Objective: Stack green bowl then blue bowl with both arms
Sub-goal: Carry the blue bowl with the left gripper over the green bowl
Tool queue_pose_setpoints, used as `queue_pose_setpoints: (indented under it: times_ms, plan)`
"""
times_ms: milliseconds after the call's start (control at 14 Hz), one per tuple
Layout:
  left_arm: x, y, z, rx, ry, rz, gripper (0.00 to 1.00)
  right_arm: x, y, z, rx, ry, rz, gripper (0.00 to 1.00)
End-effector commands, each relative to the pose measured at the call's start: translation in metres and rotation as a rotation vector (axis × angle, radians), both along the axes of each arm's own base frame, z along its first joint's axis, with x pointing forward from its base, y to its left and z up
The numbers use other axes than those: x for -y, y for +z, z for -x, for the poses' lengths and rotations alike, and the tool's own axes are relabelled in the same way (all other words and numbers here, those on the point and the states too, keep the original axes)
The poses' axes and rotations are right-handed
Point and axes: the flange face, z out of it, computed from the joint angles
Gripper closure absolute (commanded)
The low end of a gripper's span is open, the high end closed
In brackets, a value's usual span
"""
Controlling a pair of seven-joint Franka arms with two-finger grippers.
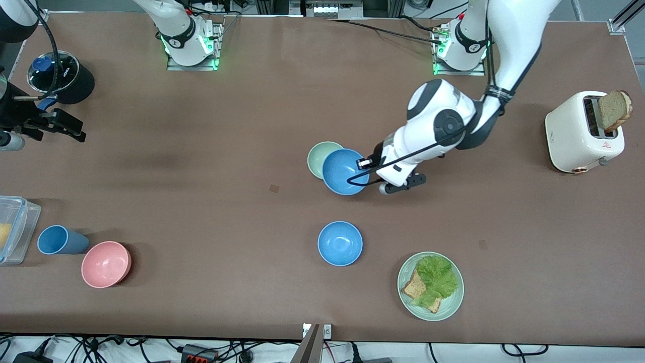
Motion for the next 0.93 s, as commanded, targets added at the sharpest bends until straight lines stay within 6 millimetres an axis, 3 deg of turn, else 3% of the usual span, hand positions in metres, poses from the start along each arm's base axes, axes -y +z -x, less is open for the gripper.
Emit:
queue_pose_setpoints:
  times_ms: [0,214,857]
  plan:
    - [-0.002,-0.012,0.013,0.026,0.055,-0.016,0.99,-0.003,0.004,0.006,0.004,0.01,0.006,0.0]
    - [0.023,-0.021,0.032,0.003,0.083,-0.02,0.99,-0.003,0.003,0.008,-0.013,0.007,0.003,0.0]
    - [0.031,-0.044,0.05,-0.029,0.065,-0.033,0.99,-0.003,0.002,0.009,-0.023,0.005,0.002,0.0]
